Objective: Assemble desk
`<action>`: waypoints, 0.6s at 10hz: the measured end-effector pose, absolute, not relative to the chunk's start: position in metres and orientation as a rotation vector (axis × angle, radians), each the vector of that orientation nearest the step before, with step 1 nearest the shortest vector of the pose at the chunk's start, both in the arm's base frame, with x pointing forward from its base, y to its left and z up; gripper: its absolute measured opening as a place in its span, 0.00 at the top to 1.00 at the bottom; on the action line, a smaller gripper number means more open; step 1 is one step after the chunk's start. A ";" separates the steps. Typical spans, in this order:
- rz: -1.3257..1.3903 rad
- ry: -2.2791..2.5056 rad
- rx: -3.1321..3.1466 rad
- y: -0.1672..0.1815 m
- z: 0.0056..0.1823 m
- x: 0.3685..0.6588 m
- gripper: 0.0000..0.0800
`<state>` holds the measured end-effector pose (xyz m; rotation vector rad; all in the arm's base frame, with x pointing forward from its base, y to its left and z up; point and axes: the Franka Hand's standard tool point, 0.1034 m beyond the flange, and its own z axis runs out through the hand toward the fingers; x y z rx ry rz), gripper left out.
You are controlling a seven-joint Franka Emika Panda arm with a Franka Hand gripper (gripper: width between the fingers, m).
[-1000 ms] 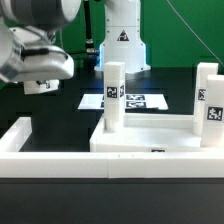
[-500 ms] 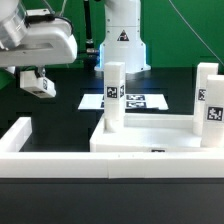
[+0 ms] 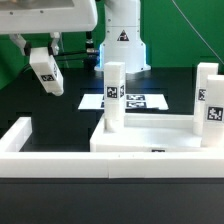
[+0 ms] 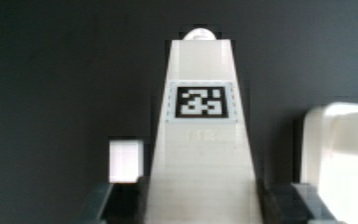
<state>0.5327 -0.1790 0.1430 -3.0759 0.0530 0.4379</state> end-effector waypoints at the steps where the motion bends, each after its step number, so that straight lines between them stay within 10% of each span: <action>1: 0.348 0.069 -3.091 -0.180 0.142 0.530 0.64; 6: -0.181 -0.078 -3.188 -0.164 0.165 0.569 0.64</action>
Offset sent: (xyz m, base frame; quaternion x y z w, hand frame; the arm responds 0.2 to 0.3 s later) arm 0.0096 0.0299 0.0221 0.0119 0.1098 0.0019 0.9939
